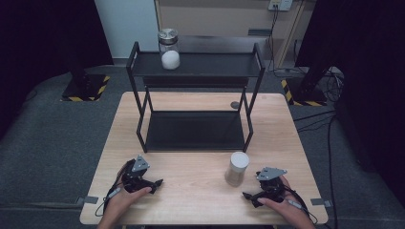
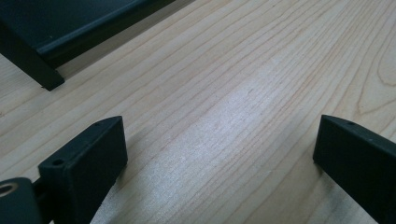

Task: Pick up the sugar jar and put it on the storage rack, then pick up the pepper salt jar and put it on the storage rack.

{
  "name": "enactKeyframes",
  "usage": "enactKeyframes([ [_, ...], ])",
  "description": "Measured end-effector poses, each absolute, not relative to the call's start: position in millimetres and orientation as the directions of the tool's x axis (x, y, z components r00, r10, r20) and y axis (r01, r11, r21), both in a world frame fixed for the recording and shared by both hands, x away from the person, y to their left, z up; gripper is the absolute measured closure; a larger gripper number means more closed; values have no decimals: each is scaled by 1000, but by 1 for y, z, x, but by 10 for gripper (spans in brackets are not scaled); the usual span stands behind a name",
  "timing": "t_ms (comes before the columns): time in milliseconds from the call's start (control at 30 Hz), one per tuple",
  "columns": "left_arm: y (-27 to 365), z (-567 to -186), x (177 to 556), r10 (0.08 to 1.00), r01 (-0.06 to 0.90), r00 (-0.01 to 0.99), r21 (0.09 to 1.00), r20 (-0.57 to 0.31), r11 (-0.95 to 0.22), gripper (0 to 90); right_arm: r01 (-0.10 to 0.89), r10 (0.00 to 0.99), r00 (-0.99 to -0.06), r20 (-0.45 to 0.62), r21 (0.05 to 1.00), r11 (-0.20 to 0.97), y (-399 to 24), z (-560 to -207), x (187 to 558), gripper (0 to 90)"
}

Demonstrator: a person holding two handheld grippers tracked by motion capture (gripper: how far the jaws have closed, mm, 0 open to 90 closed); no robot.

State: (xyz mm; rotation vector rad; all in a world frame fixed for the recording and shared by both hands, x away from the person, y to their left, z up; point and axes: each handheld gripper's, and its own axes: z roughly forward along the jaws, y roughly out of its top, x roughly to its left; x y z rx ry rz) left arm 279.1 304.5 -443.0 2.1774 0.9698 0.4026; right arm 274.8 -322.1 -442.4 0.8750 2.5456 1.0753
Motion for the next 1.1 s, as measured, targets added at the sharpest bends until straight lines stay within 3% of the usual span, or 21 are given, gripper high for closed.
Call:
enactKeyframes([
  [1100,304,-443,279,745,523,667,714,-3,-466,17,410,585,-810,33,745,526,-331,-420,280,55],
])
